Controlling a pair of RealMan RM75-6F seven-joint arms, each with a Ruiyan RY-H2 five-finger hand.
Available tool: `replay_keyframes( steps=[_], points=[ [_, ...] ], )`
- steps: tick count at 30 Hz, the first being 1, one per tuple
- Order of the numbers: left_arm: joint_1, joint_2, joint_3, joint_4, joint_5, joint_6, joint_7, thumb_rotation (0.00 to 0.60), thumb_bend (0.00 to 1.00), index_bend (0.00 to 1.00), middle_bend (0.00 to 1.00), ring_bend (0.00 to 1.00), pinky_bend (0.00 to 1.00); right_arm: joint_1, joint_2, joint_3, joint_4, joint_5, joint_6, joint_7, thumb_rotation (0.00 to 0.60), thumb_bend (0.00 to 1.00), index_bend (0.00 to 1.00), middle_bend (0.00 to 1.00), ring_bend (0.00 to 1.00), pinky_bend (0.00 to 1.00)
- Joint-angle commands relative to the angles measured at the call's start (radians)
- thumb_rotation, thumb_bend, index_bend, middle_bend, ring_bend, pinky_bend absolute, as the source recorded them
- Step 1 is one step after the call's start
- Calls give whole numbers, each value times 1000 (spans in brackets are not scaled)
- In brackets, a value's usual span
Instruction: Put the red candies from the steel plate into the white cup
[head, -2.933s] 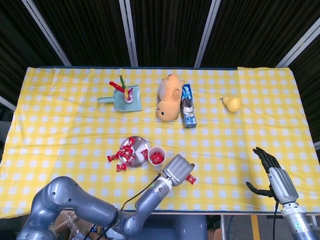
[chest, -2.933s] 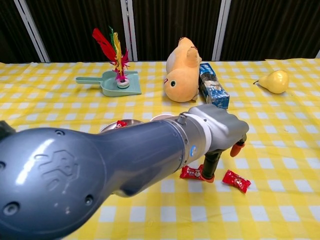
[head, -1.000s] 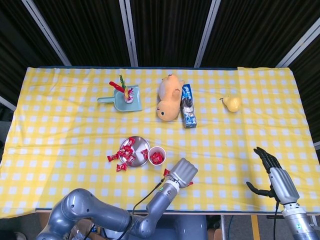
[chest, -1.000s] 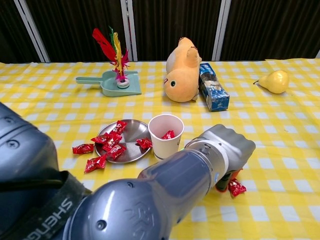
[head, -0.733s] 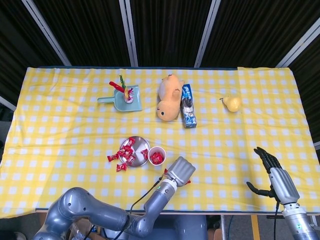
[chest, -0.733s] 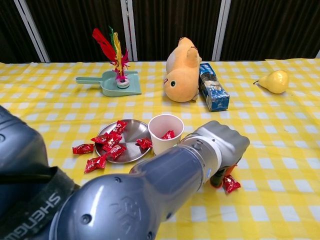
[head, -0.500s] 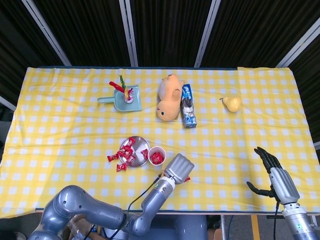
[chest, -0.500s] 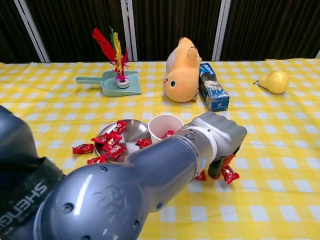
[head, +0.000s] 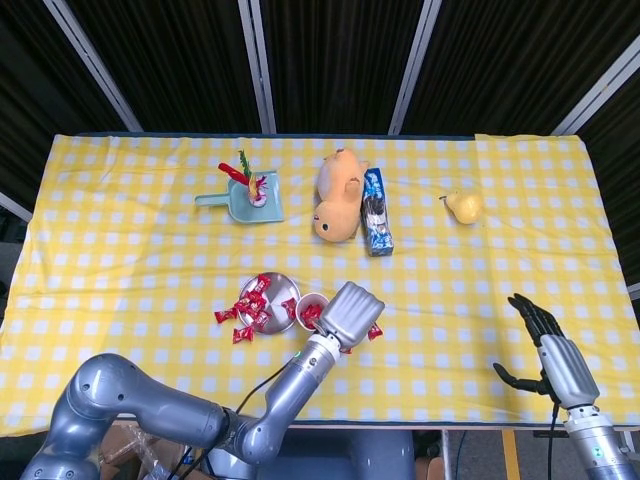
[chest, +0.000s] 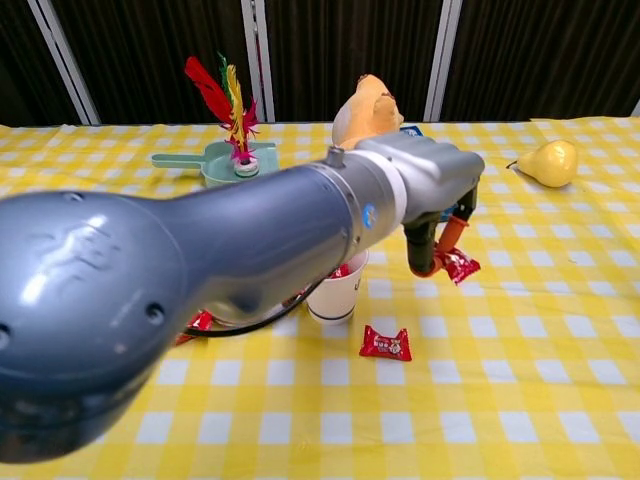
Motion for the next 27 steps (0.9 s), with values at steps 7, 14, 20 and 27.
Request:
replay_keyframes(
  steps=[7,14,20,27],
  points=[
    [82,192,58,-178,-17,62,20,600,381,561,889,936,996,-1,-2,0,-2,2,1,-7,600,327,0,0,0,0],
    [126,256,130,-226,-25,73,9,600,380,560,889,936,995,0,-4,-1,-6,0,-1,-16,600,326,0,0,0,0],
    [146,254,169,-202,-19,65,-14,600,380,554,888,936,996,0,-6,0,-8,3,-2,-22,600,327,0,0,0,0],
    [148,240,164,-172,-1,54,-44,600,266,437,867,936,995,2,-5,1,-8,7,-6,-16,600,327,0,0,0,0]
  ],
)
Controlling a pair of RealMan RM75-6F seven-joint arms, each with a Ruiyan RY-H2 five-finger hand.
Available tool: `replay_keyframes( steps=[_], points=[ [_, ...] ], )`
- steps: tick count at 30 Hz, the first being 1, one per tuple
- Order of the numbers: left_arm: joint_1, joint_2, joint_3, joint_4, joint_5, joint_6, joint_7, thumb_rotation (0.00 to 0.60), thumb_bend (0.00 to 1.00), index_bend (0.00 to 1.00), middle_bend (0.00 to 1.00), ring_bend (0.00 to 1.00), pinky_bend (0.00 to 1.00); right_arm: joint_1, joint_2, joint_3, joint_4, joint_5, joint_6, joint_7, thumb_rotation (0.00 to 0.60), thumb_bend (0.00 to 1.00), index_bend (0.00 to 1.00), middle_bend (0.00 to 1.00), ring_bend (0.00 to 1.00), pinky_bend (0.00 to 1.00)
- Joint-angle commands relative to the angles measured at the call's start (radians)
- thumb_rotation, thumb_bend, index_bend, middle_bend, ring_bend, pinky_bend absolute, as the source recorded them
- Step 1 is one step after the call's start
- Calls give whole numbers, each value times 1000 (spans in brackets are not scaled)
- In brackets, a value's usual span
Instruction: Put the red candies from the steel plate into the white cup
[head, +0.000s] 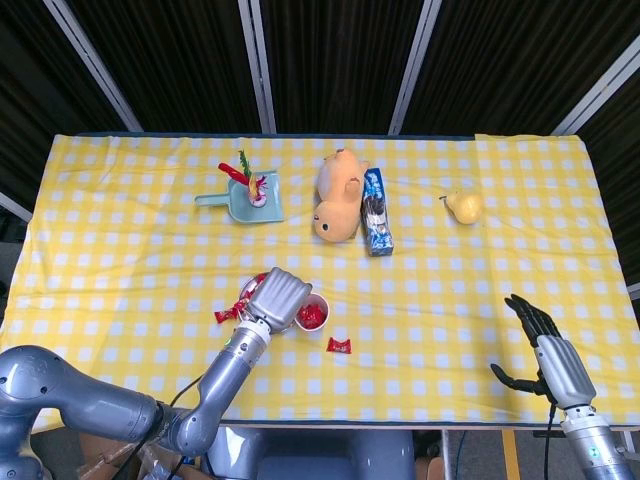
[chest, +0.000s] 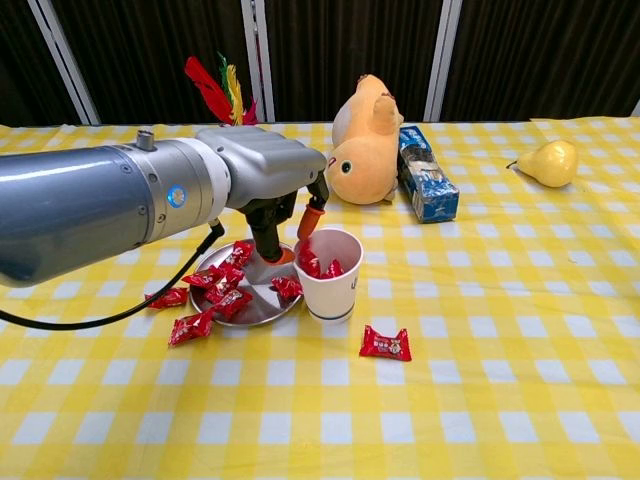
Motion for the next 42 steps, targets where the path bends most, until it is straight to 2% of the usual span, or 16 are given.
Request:
replay_keyframes(
  steps=[1,6,14,19,26,33,42],
  points=[
    [3,-3,-7,5,14,-3,-18,600,257,423,865,936,995,1,1,0,0,0,-2,2,600,327,0,0,0,0],
    [7,-2,-21,1,46,2,-47,600,246,365,858,936,995,2,1,-1,0,-2,-3,3,600,327,0,0,0,0],
    [25,39,-27,-75,122,-3,-102,600,206,370,877,935,995,0,1,-1,1,-3,0,3,600,327,0,0,0,0],
    [38,116,30,-156,211,-38,-99,600,161,370,883,936,995,0,0,-1,1,-4,1,-1,600,327,0,0,0,0],
    [54,155,107,-174,292,-114,-135,600,144,367,898,952,995,-1,-2,-2,-1,-6,3,-9,600,327,0,0,0,0],
    [45,84,132,-128,295,-141,-121,600,152,367,909,961,995,0,-3,-2,-1,-4,0,-12,600,327,0,0,0,0],
    [17,-57,113,-20,221,-123,-52,600,229,374,915,964,995,1,-1,-2,1,-3,-2,-6,600,327,0,0,0,0]
  ],
)
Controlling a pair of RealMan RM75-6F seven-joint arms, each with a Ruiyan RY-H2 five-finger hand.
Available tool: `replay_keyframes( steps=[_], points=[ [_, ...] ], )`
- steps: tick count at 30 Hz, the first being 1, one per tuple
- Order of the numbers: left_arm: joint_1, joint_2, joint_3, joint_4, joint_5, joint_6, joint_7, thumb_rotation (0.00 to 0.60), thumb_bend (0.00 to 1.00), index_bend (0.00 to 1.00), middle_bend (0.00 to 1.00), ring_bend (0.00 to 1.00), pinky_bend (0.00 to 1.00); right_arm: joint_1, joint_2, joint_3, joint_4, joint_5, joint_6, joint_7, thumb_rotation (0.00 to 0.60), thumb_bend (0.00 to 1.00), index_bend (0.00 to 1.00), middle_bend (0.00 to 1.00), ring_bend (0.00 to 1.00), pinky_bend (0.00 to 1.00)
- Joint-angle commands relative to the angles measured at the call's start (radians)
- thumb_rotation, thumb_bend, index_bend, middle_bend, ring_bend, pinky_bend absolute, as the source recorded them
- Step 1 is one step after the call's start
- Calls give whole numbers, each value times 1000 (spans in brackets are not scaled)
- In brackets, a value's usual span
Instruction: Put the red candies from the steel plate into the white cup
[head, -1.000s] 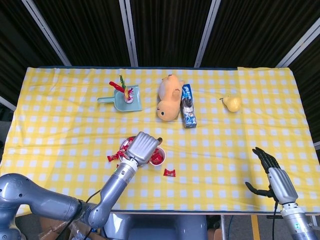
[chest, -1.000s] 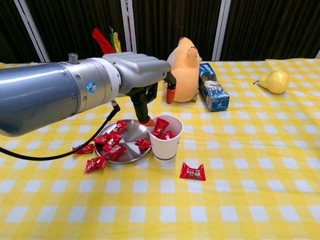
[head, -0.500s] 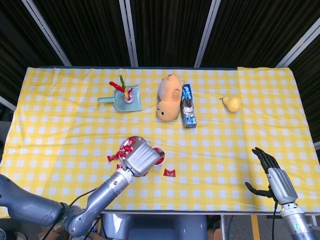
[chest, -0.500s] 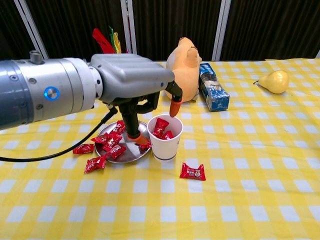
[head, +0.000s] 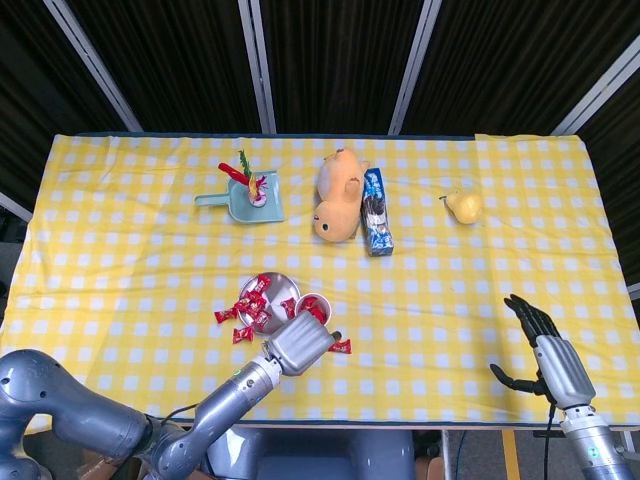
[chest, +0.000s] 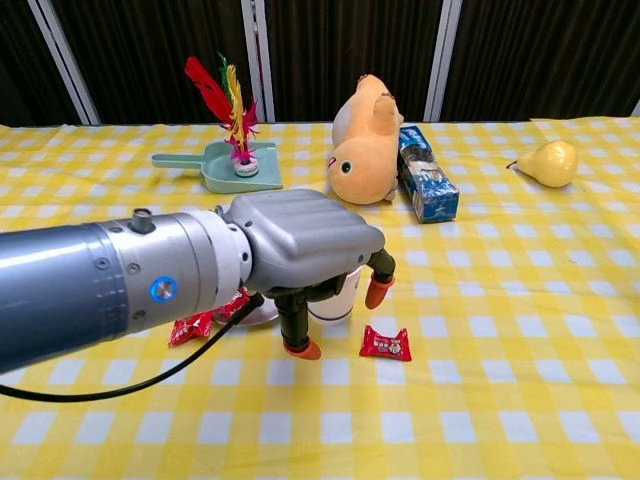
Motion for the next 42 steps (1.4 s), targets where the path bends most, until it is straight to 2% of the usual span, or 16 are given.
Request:
replay_keyframes(
  steps=[1,26,33,42],
  points=[
    [-16,-42,-16,38,-34,7,29,600,230,378,916,965,995,1,0,0,0,-1,-1,1,600,327,0,0,0,0],
    [-113,-235,-119,242,-244,8,155,600,268,410,919,969,996,3,7,-1,-4,1,-7,16,600,327,0,0,0,0],
    [-120,-238,-126,245,-245,17,160,600,268,409,919,969,995,4,8,-1,-2,1,-8,20,600,327,0,0,0,0],
    [-117,-189,-135,200,-232,34,156,600,268,409,921,969,996,3,6,-1,-3,0,-6,13,600,327,0,0,0,0]
  ],
)
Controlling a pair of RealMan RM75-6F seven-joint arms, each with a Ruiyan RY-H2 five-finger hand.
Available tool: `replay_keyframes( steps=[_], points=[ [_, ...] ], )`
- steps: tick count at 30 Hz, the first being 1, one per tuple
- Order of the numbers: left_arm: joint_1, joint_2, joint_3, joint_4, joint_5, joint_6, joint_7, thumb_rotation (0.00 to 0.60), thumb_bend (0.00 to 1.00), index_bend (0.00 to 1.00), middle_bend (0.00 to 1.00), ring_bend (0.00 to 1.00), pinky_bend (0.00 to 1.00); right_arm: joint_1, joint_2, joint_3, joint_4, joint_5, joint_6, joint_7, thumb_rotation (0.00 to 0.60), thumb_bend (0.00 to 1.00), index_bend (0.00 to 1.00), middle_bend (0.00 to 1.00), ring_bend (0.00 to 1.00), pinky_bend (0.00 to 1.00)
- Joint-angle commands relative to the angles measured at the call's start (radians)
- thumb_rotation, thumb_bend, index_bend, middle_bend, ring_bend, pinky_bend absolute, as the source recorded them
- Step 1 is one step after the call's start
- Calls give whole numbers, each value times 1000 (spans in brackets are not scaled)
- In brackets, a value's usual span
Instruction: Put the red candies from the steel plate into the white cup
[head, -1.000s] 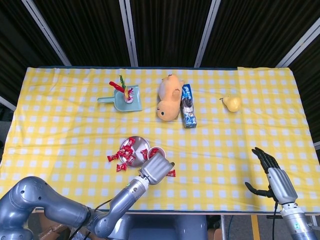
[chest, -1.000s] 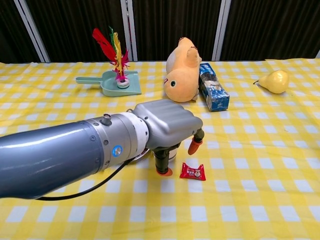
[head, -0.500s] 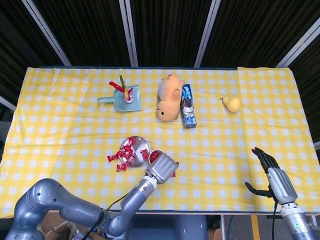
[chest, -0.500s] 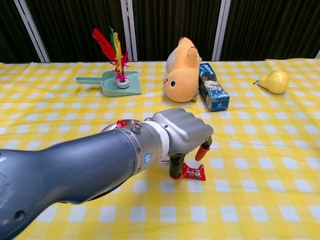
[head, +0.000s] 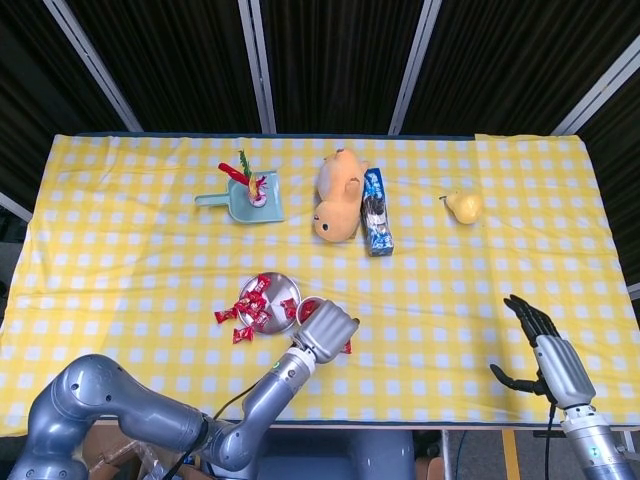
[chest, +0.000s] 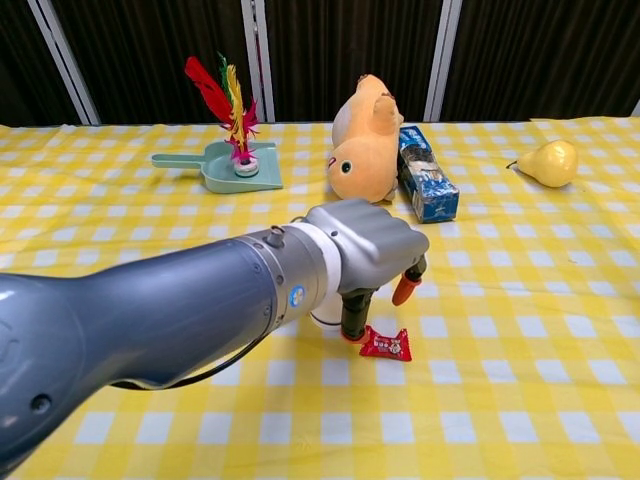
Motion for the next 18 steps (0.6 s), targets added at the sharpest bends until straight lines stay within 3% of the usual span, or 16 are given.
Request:
replay_keyframes(
  steps=[1,18],
  points=[
    [2,12,-2,-12,2,4,-3,600,268,409,921,969,996,-1,0,-1,-1,0,0,-2,600,327,0,0,0,0],
    [-23,10,2,41,127,-80,-71,600,268,408,918,969,996,0,1,-1,-1,-2,0,2,600,327,0,0,0,0]
  ],
)
